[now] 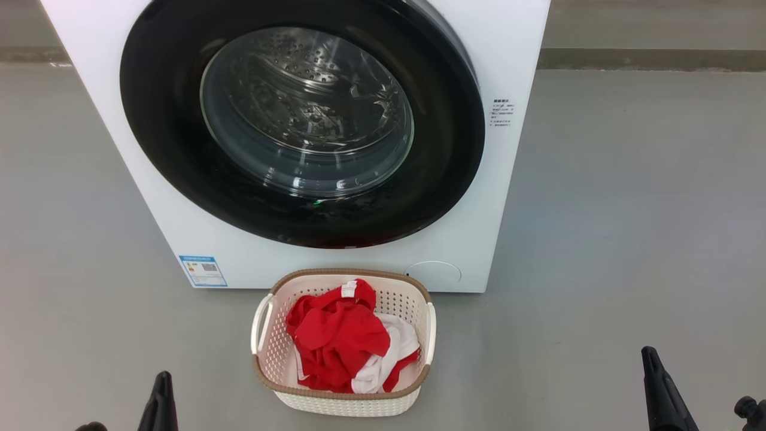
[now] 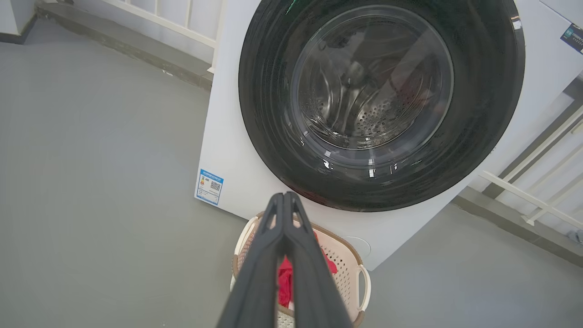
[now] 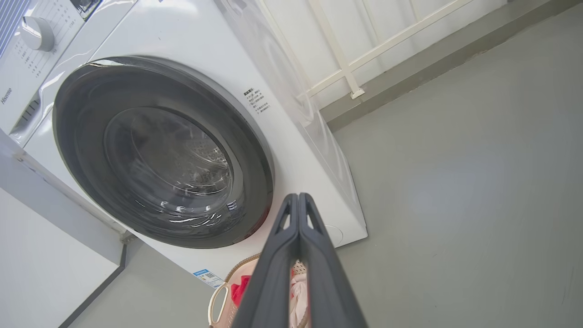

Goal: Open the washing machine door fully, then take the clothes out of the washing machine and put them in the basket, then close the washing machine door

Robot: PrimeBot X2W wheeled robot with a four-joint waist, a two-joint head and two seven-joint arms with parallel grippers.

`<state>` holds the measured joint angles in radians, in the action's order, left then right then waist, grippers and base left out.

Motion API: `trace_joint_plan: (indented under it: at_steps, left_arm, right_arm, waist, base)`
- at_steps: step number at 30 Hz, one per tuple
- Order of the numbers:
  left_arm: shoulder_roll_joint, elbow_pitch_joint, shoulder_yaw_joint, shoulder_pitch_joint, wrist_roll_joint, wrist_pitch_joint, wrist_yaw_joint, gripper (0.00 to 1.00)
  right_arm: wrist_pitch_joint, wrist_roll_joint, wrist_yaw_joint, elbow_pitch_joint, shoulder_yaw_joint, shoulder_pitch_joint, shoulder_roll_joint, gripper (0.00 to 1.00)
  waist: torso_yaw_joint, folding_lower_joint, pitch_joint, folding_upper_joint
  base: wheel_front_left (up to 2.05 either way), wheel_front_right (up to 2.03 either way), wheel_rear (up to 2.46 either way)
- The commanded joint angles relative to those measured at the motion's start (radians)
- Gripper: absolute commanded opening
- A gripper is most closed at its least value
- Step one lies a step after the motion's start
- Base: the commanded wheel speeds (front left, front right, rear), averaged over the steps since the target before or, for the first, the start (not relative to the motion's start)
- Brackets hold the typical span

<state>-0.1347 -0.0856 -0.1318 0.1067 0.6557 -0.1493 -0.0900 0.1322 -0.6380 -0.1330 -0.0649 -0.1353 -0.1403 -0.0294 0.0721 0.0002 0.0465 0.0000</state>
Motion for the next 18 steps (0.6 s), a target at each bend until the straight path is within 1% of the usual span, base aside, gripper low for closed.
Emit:
trace_joint_plan:
  at_steps: [1, 18]
  left_arm:
    - [-0.01, 0.014, 0.022, -0.051, 0.029, 0.009, 0.016, 0.0]
    - [0.003, -0.017, 0.058, -0.081, 0.208, 0.051, 0.054, 0.0]
  right_arm:
    - [-0.008, -0.035, 0.001, 0.017, 0.01, 0.047, -0.01, 0.0]
    - [-0.051, -0.212, 0.001, -0.02, 0.013, 0.085, -0.013, 0.0]
  waist:
    - [-0.001, -0.0001, -0.001, 0.0]
    - [-0.015, -0.0001, -0.01, 0.0]
  base:
    - [0.0, 0.0, 0.0]
    - [0.0, 0.0, 0.0]
